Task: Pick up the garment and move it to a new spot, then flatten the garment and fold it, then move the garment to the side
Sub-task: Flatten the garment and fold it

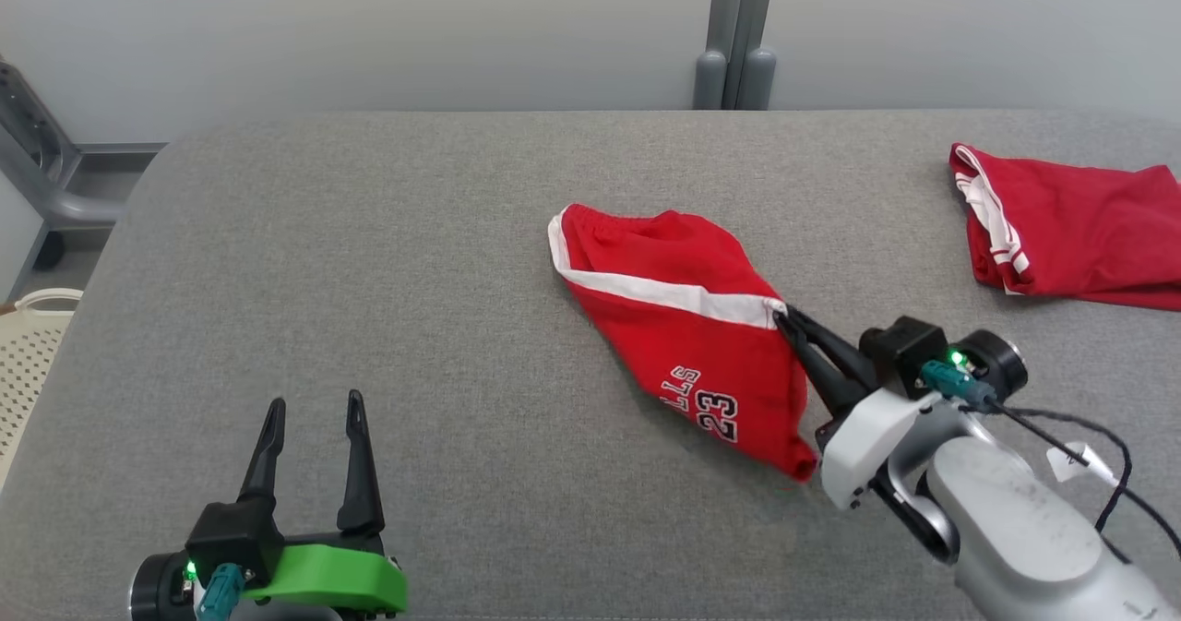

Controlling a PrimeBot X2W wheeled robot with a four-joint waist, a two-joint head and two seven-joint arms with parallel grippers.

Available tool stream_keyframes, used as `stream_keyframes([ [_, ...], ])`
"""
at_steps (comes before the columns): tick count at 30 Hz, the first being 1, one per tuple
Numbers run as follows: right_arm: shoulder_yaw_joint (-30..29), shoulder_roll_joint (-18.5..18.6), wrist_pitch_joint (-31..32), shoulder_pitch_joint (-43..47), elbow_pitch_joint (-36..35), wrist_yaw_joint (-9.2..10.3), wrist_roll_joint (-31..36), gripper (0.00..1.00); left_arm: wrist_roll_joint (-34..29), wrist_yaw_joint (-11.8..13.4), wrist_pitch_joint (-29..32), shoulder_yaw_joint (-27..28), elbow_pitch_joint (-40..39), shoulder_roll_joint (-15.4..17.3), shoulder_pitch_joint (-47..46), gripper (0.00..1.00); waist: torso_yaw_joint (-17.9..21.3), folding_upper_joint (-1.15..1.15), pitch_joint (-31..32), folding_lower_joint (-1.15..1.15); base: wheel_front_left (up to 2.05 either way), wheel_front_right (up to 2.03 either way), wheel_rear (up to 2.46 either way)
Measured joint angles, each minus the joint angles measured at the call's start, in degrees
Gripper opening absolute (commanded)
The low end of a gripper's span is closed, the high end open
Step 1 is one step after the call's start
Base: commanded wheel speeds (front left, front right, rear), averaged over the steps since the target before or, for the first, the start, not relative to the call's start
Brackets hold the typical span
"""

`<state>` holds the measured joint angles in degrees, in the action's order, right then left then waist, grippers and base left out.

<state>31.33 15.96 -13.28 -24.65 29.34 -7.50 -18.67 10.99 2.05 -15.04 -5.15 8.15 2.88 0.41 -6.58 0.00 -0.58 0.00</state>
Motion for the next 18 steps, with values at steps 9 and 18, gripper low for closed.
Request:
stream_keyframes([
  [9, 5.06, 7.77, 1.71, -10.33, -2.89, 0.00, 0.77, 0.00, 0.43, 0.00, 0.01, -0.74, 0.52, -0.01, -0.24, 1.00, -0.59, 0.00, -0.33, 0.00, 0.00, 0.00, 0.00],
  [18, 12.99, 7.87, 0.47, -20.91, -1.46, -0.01, -0.18, 0.00, 0.47, -0.02, 0.00, -0.67, 0.91, -0.02, -0.92, 1.00, -3.07, 0.00, -0.67, 0.00, 0.00, 0.00, 0.00],
])
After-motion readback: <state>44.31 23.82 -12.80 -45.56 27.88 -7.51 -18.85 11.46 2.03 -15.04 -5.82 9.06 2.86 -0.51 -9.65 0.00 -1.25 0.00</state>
